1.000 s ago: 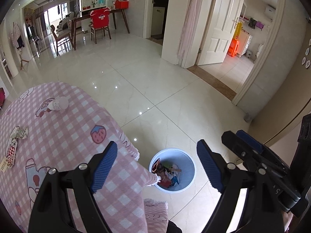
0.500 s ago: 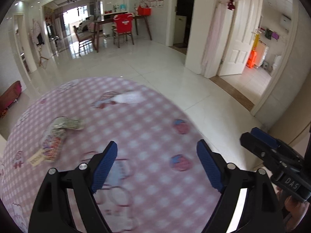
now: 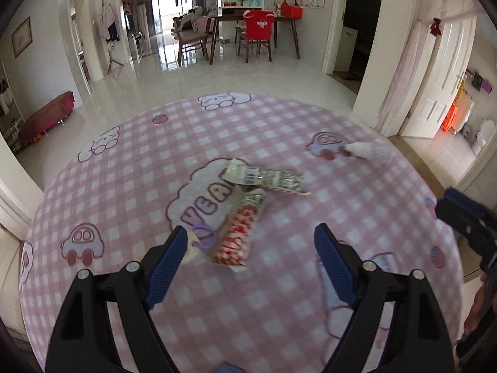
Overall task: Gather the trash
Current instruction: 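Grasp the red-white striped wrapper with the left tool while the right tool grasps the white bottle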
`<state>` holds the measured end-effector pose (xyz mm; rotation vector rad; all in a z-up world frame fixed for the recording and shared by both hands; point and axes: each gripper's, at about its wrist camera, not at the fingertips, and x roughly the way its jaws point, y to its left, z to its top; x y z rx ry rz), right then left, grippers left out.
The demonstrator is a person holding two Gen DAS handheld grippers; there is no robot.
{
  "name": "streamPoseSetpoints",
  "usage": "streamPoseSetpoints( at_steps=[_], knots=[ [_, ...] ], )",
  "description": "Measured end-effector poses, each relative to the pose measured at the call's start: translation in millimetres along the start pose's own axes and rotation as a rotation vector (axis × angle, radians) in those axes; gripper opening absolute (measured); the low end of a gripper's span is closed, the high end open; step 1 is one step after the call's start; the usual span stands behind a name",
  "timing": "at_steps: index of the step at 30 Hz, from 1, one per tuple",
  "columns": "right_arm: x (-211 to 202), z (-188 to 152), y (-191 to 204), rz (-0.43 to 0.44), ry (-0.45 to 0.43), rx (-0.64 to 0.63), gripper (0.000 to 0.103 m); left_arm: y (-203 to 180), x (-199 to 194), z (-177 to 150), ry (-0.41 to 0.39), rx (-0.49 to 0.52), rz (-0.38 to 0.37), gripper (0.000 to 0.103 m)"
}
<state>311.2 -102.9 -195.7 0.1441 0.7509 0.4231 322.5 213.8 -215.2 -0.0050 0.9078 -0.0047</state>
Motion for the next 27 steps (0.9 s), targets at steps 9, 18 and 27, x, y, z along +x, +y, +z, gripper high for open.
streamPoseSetpoints(
  at_steps=[9, 18, 27],
  knots=[
    [62, 30, 11, -0.058, 0.104, -0.071, 0.072, 2, 21, 1, 0.002, 0.052, -0.002, 0.032],
    [102, 52, 13, -0.064, 0.165, -0.112, 0.051, 27, 9, 8, -0.045, -0.075, -0.011, 0.014],
    [69, 35, 14, -0.039, 0.139, -0.130, 0.034, 16, -14, 7, -0.079, -0.082, -0.042, 0.014]
  ],
)
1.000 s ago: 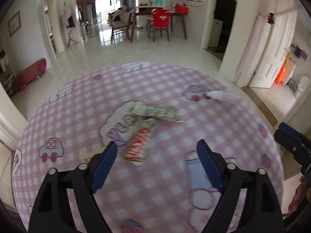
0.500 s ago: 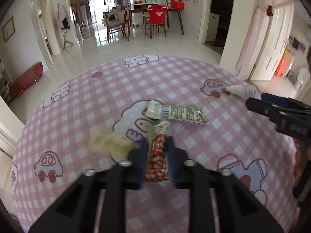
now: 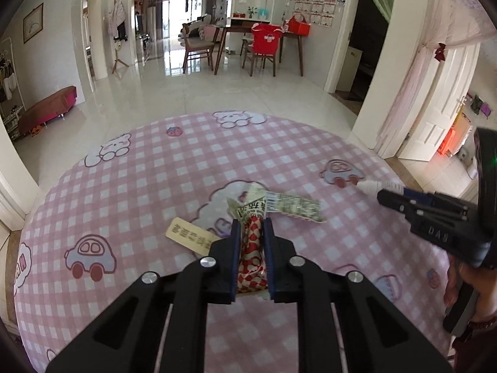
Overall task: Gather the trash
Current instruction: 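Grasp the red-white striped wrapper with the left tool while the right tool grasps the white bottle, then carry both items to the bucket and open the left tool over it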
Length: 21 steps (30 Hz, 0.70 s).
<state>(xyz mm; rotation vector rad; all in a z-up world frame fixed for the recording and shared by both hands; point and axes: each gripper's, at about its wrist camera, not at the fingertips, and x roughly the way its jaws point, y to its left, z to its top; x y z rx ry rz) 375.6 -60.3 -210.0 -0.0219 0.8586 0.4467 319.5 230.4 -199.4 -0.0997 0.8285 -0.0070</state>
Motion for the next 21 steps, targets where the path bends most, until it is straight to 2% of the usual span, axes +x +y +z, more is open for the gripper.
streamPoseSetpoints(
  at_steps=[10, 15, 21],
  knots=[
    [-69, -37, -6, 0.061, -0.078, 0.055, 0.034, -57, -41, -11, -0.028, 0.052, -0.083, 0.014],
    [-113, -62, -28, 0.069, -0.139, 0.116, 0.034, -104, -52, -18, -0.026, 0.106, -0.131, 0.014],
    [-154, -93, -67, 0.031, -0.196, 0.199, 0.034, -177, -53, -30, 0.001, 0.199, -0.206, 0.014]
  ],
)
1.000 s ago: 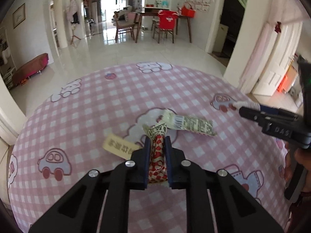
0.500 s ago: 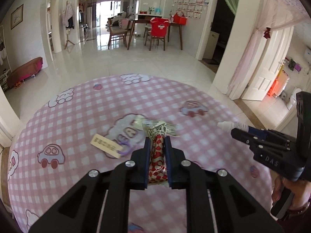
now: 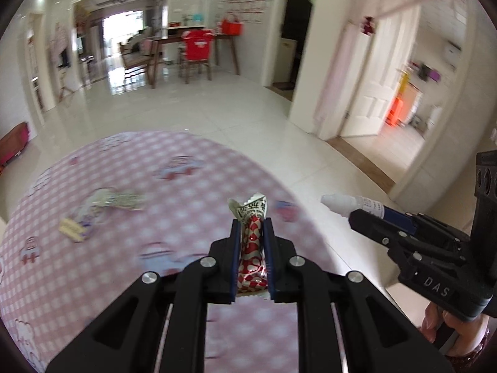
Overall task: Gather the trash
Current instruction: 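Carry both items to the bucket and open the left tool over it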
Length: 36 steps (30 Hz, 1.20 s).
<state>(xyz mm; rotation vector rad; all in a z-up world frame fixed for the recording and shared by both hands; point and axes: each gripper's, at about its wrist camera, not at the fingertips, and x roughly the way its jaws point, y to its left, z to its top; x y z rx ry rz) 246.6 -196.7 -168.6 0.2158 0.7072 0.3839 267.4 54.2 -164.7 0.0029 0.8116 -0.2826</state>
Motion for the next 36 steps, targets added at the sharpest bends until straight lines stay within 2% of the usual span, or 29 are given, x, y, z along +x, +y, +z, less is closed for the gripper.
streamPoseSetpoints(
  at_steps=[8, 16, 17, 18, 20, 28, 36],
  knots=[
    [-51, -22, -78, -0.072, -0.090, 0.172, 0.034, -97, 43, -1, 0.089, 0.125, -0.120, 0.014],
    [-89, -48, -140, -0.158, -0.177, 0.330, 0.034, -159, 89, -4, 0.158, 0.175, -0.185, 0.018],
    [-91, -50, -144, -0.162, -0.184, 0.340, 0.034, -164, 92, -4, 0.164, 0.175, -0.190, 0.027],
    [-93, -54, -148, -0.169, -0.190, 0.350, 0.034, -170, 97, -4, 0.173, 0.169, -0.188, 0.047],
    [-96, -57, -156, -0.174, -0.194, 0.368, 0.034, -175, 102, -4, 0.168, 0.161, -0.177, 0.067],
    [-95, -67, -162, -0.171, -0.183, 0.397, 0.034, -186, 103, -11, 0.178, 0.193, -0.120, 0.069],
    [-91, -67, -166, -0.157, -0.168, 0.395, 0.034, -185, 94, -13, 0.171, 0.198, -0.102, 0.070]
  ],
)
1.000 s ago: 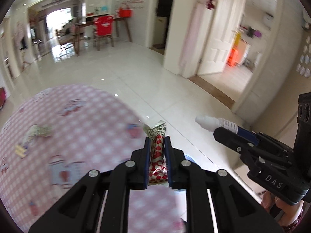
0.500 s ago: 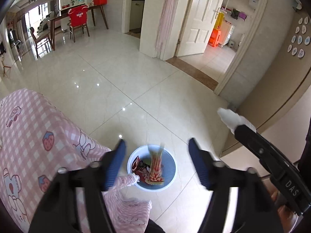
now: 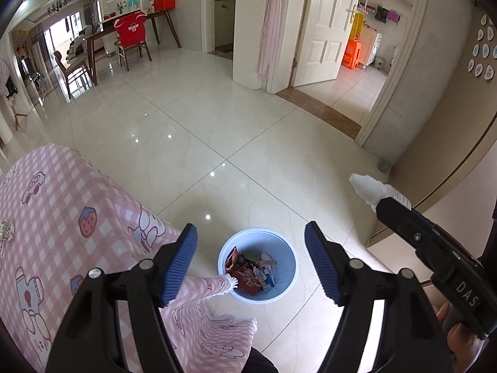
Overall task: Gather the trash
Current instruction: 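Carry both items to the bucket and open the left tool over it, then open the right tool to drop the white bottle into the bucket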
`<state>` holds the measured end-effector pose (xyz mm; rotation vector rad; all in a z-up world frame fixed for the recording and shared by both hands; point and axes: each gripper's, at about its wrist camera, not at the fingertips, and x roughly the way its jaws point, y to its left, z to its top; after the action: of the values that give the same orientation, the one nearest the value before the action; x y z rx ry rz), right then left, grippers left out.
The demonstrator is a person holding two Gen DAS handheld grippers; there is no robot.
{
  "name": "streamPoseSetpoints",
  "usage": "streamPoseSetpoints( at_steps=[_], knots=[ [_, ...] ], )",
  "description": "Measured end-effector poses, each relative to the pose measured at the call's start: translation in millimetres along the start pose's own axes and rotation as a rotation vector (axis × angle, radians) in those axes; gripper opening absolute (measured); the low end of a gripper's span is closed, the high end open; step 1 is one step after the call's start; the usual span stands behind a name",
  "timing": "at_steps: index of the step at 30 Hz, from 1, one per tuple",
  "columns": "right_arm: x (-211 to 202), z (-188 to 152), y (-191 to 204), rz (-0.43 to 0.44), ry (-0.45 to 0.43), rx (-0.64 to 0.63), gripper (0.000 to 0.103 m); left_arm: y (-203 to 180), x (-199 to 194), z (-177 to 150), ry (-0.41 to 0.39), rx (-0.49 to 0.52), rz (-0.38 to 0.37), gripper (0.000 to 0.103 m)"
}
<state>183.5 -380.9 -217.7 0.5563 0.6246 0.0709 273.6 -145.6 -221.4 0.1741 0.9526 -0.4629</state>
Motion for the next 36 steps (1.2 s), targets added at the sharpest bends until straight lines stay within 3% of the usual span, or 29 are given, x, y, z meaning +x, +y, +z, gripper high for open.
streamPoseSetpoints(
  at_steps=[18, 19, 20, 22, 36],
  knots=[
    [16, 1, -5, 0.009, -0.008, 0.014, 0.036, 22, -18, 1, -0.021, 0.000, 0.065, 0.075],
    [18, 2, -5, 0.009, -0.010, 0.016, 0.038, 24, -20, 1, -0.023, 0.000, 0.070, 0.075],
    [22, 2, -7, 0.011, -0.012, 0.023, 0.057, 28, -21, 0, -0.023, 0.000, 0.072, 0.075],
    [29, 3, -8, -0.030, -0.005, 0.024, 0.072, 31, -22, 1, -0.024, -0.001, 0.075, 0.075],
    [33, -6, -6, -0.044, 0.055, 0.028, 0.072, 56, -41, -9, -0.037, 0.008, 0.107, 0.080]
  ],
)
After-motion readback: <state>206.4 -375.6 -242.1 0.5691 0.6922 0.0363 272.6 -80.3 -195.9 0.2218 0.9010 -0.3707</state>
